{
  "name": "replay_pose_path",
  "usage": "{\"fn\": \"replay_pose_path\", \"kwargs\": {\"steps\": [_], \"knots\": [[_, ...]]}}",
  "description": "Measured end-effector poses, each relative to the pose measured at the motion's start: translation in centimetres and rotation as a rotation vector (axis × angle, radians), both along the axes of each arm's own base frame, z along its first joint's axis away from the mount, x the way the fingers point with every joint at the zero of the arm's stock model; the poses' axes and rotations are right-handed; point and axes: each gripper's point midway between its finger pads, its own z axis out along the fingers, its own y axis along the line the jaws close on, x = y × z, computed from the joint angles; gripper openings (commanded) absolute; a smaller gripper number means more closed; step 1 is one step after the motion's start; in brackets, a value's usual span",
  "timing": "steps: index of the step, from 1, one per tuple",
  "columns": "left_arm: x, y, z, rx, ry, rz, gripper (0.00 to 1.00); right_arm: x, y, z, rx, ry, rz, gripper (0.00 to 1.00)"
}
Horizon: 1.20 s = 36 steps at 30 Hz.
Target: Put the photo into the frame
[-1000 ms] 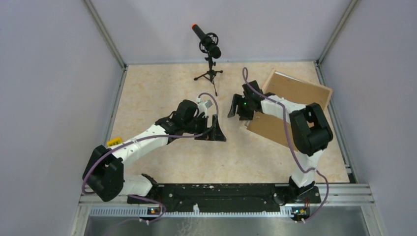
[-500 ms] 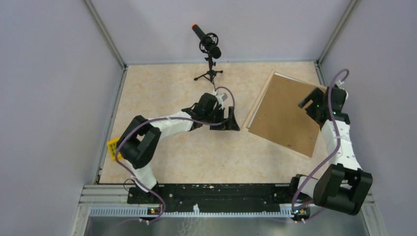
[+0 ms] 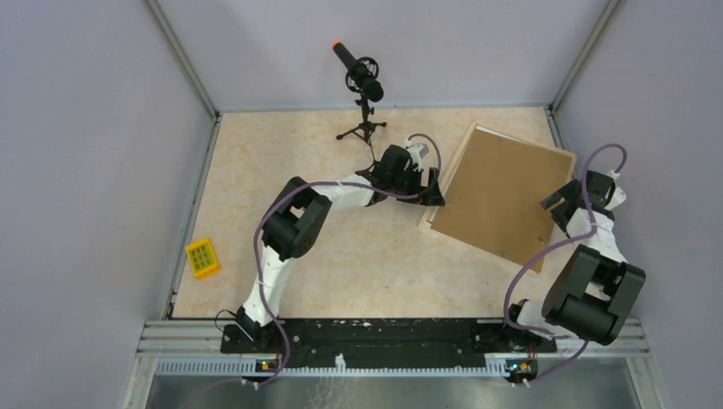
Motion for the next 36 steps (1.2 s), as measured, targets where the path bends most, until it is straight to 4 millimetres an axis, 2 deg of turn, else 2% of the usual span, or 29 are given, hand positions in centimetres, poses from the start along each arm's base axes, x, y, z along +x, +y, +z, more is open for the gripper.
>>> {"fn": "replay_pose_path", "kwargs": {"steps": [3, 5, 10, 12, 16, 20, 21, 24, 28, 36], "knots": [[0.2, -0.8, 0.0, -0.024, 0.007, -0.024, 0.98, 0.1, -1.3, -0.2, 0.001, -0.02, -0.03, 0.86], [0.0, -1.2, 0.0, -0.04, 0.027, -0.04, 0.98, 0.6, -1.3, -0.9, 0.021, -0.022, -0.02, 0.85], [-0.8, -2.1, 0.2, -0.092, 0.079, -0.083, 0.98, 1.9, 1.2, -4.1, 0.138, -0.05, 0.098, 0.81], [-0.9, -2.0, 0.1, -0.107, 0.085, -0.082, 0.98, 2.8, 1.6, -3.8, 0.148, -0.094, 0.135, 0.81], [-1.4, -0.6, 0.1, -0.126, 0.092, -0.064, 0.98, 4.3, 2.8, -3.6, 0.135, -0.13, 0.216, 0.8], [-2.6, 2.3, 0.0, -0.091, 0.107, -0.016, 0.98, 5.1, 6.1, -3.5, 0.142, -0.146, 0.333, 0.81], [-3.0, 3.2, 0.0, -0.076, 0.111, 0.0, 0.98, 5.0, 7.2, -3.5, 0.156, -0.152, 0.361, 0.81], [-4.2, 5.2, -0.2, -0.026, 0.123, 0.034, 0.98, 4.0, 8.9, -3.3, 0.197, -0.132, 0.378, 0.85], [-5.5, 6.4, -0.5, 0.065, 0.125, 0.046, 0.98, 1.5, 10.3, -3.0, 0.254, -0.028, 0.355, 0.85], [-8.8, 7.8, -0.9, 0.154, 0.152, 0.021, 0.98, -2.2, 11.5, 0.9, 0.27, 0.013, 0.336, 0.82]]}}
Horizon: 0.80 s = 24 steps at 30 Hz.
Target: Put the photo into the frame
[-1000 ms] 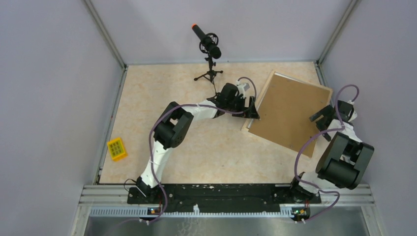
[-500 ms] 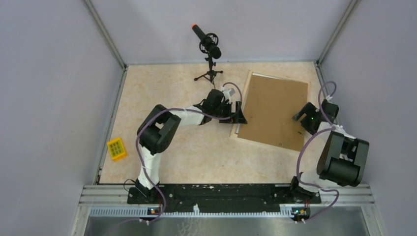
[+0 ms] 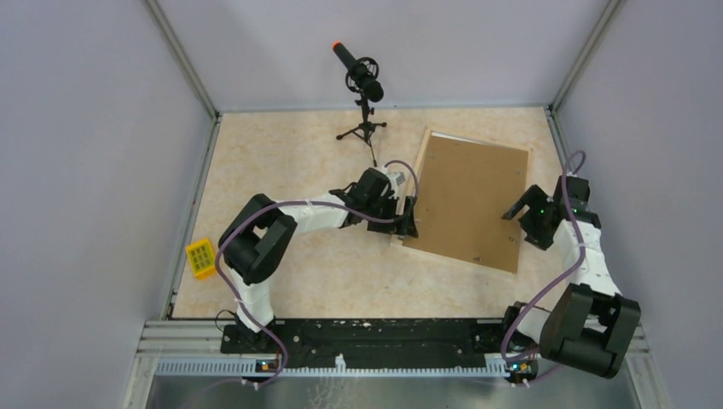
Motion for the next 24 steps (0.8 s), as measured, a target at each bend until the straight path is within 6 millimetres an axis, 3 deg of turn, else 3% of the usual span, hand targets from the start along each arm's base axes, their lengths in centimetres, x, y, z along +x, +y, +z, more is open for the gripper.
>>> {"fn": "replay_pose_path", "kwargs": {"steps": [8, 24], "knots": [[-1.4, 1.0, -0.2, 0.006, 0.014, -0.009, 0.98, -3.2, 0.5, -0.8, 0.001, 0.096, -0.025, 0.82], [-1.9, 0.8, 0.0, -0.019, 0.013, -0.043, 0.98, -4.2, 0.8, -2.4, 0.022, 0.176, -0.027, 0.82]]}}
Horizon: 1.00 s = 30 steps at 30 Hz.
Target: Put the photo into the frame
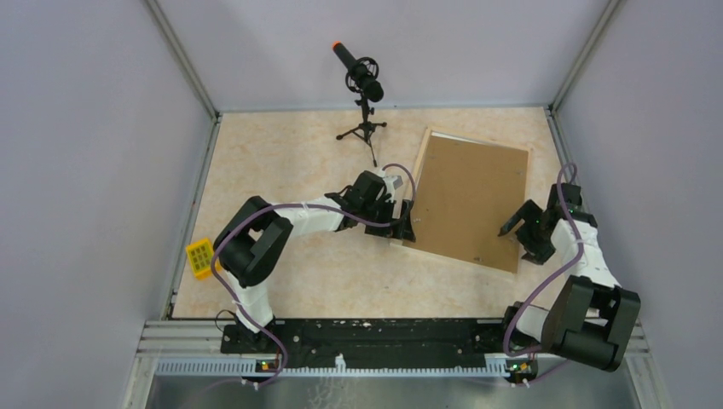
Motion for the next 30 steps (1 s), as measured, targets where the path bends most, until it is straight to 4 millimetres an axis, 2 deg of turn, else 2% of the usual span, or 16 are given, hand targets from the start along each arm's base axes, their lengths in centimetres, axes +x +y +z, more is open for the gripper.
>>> {"fn": "replay_pose_path", "kwargs": {"steps": [6, 10, 16, 22, 25, 28, 30], "knots": [[-0.1, -0.1, 0.0, -0.007, 0.002, -0.003, 0.98, -0.1, 0.2, -0.8, 0.021, 0.035, 0.001, 0.79], [-0.1, -0.1, 0.1, -0.012, 0.003, -0.003, 0.98, 0.0, 1.1, -0.8, 0.068, 0.021, 0.011, 0.76], [-0.4, -0.4, 0.1, -0.033, 0.018, -0.007, 0.98, 0.2, 3.0, -0.2, 0.167, -0.025, 0.018, 0.76], [-0.4, -0.3, 0.1, -0.036, 0.018, -0.005, 0.98, 0.5, 4.1, 0.7, 0.199, -0.06, 0.037, 0.76], [-0.4, -0.3, 0.1, -0.032, 0.015, -0.001, 0.96, 0.4, 6.1, 0.9, 0.204, -0.055, 0.122, 0.76], [-0.5, 0.3, 0.0, -0.019, 0.008, 0.02, 0.93, 0.6, 10.0, 1.9, 0.223, -0.074, 0.279, 0.71], [-0.9, 1.1, 0.0, -0.005, 0.009, 0.043, 0.88, 0.4, 12.4, 2.2, 0.245, -0.085, 0.351, 0.65]]}}
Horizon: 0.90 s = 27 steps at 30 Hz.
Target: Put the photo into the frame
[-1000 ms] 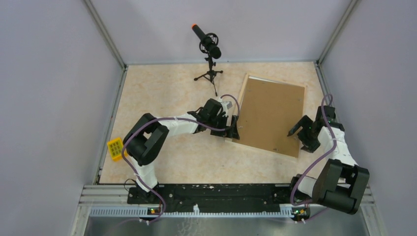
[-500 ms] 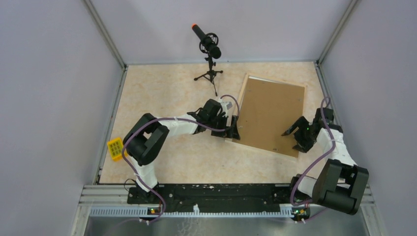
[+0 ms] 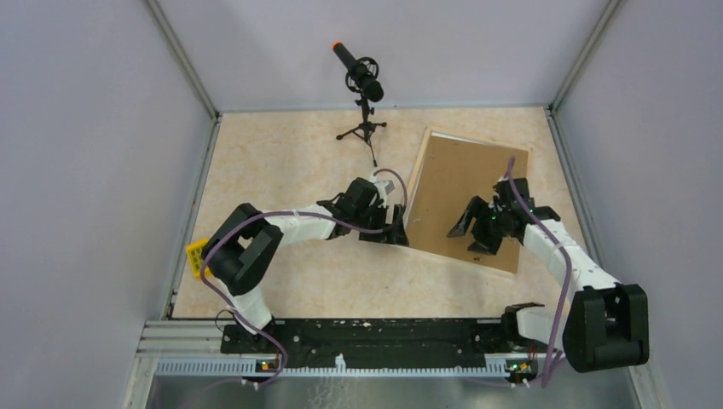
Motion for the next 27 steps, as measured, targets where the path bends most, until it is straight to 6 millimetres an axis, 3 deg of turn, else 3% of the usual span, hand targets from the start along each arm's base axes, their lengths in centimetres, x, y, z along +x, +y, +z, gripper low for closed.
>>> {"fn": "replay_pose_path", "kwargs": {"steps": [2, 4, 7, 10, 16, 20, 27], "knots": [[-0.3, 0.8, -0.1, 0.009, 0.002, 0.023, 0.8, -0.4, 2.1, 0.1, 0.006, -0.006, 0.055, 0.6], [-0.4, 1.3, -0.1, 0.013, 0.006, 0.04, 0.72, -0.6, 2.8, -0.2, -0.015, -0.004, 0.081, 0.55], [0.1, 1.6, -0.2, 0.016, 0.013, 0.069, 0.65, -0.5, 2.4, -0.8, -0.084, 0.008, 0.081, 0.54], [0.6, 2.1, -0.6, 0.025, 0.01, 0.108, 0.58, 0.9, 2.7, -0.6, -0.122, -0.024, 0.105, 0.47], [1.5, 2.8, -1.2, 0.032, 0.018, 0.15, 0.44, 3.4, 7.2, -1.4, -0.088, -0.093, 0.202, 0.42], [1.9, 2.5, -1.8, 0.02, 0.03, 0.157, 0.4, 4.4, 9.7, -3.3, -0.071, -0.085, 0.229, 0.34], [1.9, 2.3, -1.9, 0.017, 0.031, 0.158, 0.4, 7.1, 11.7, -3.5, -0.032, -0.145, 0.201, 0.33]]}}
